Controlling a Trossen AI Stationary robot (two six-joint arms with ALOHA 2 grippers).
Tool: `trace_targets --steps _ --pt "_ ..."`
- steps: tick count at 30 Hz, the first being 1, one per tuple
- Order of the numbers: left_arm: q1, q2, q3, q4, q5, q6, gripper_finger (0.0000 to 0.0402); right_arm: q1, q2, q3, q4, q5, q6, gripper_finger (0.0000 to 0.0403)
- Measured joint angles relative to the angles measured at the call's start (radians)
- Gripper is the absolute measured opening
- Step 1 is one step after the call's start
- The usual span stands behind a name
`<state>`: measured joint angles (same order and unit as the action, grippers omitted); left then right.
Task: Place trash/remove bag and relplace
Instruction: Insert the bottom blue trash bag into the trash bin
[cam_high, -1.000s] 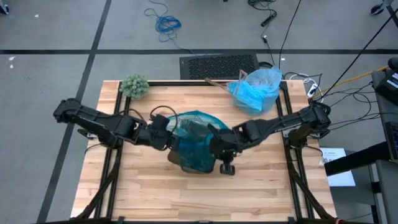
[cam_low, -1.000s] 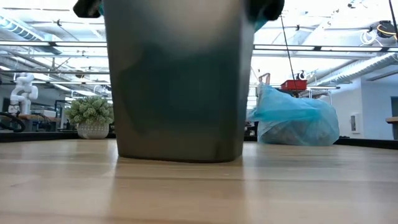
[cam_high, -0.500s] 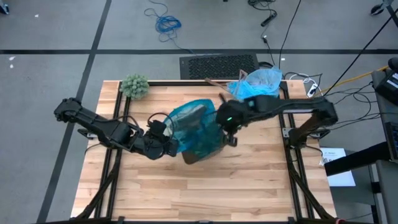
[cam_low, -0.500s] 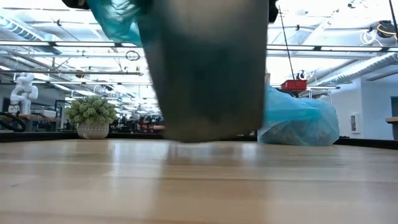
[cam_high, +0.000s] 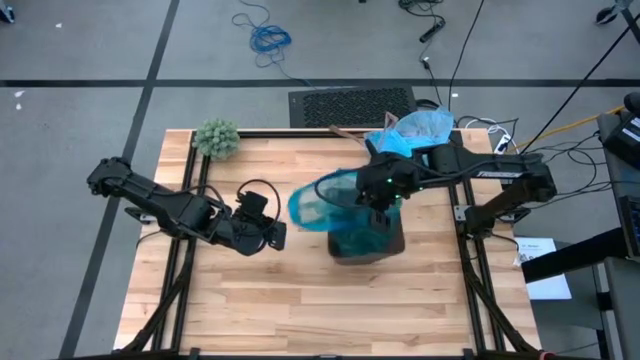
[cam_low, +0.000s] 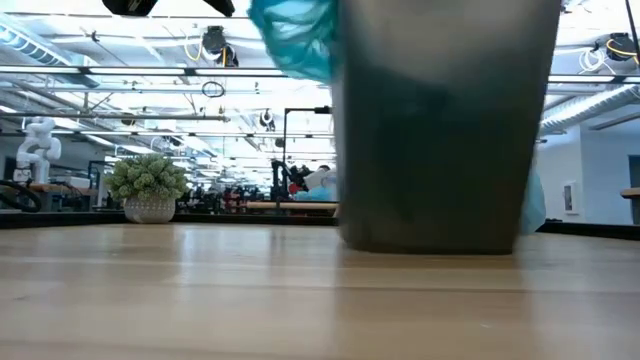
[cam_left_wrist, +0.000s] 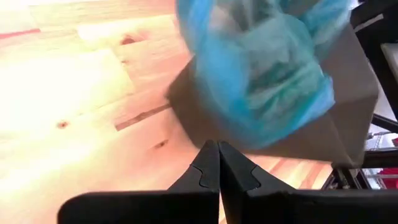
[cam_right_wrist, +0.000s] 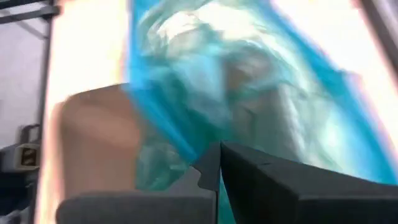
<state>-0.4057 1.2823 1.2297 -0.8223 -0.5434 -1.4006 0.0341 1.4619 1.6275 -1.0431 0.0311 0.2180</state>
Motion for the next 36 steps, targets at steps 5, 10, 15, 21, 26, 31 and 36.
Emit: trace_targets --steps 5,10,15,21,26,31,36 --pt "0.000 0.000 0.000 -0.002 0.000 -0.001 0.0000 0.014 -0.011 -0.001 0.015 -0.091 0.002 0.0016" --pt "0.000 0.000 0.000 0.005 0.000 -0.001 0.0000 0.072 -0.001 -0.001 -0.047 -0.109 0.008 0.0068" --pt "0.000 0.000 0.000 0.038 0.001 0.016 0.0000 0.110 0.033 -0.001 -0.117 -0.041 0.037 0.0143" --pt "0.000 -0.003 0.000 0.095 0.005 0.049 0.0000 0.076 0.120 -0.001 -0.119 -0.028 0.006 0.0178" --pt "0.000 -0.003 0.000 0.106 0.008 0.055 0.0000 0.035 0.193 -0.001 -0.122 -0.032 -0.005 0.0150" --pt "0.000 -0.012 0.013 0.107 0.007 0.054 0.0000 0.031 0.226 -0.001 -0.122 -0.037 -0.020 0.0080" --pt "-0.003 -0.097 0.080 0.243 -0.081 0.202 0.0000 0.041 0.201 -0.001 -0.104 -0.063 0.012 0.0009"
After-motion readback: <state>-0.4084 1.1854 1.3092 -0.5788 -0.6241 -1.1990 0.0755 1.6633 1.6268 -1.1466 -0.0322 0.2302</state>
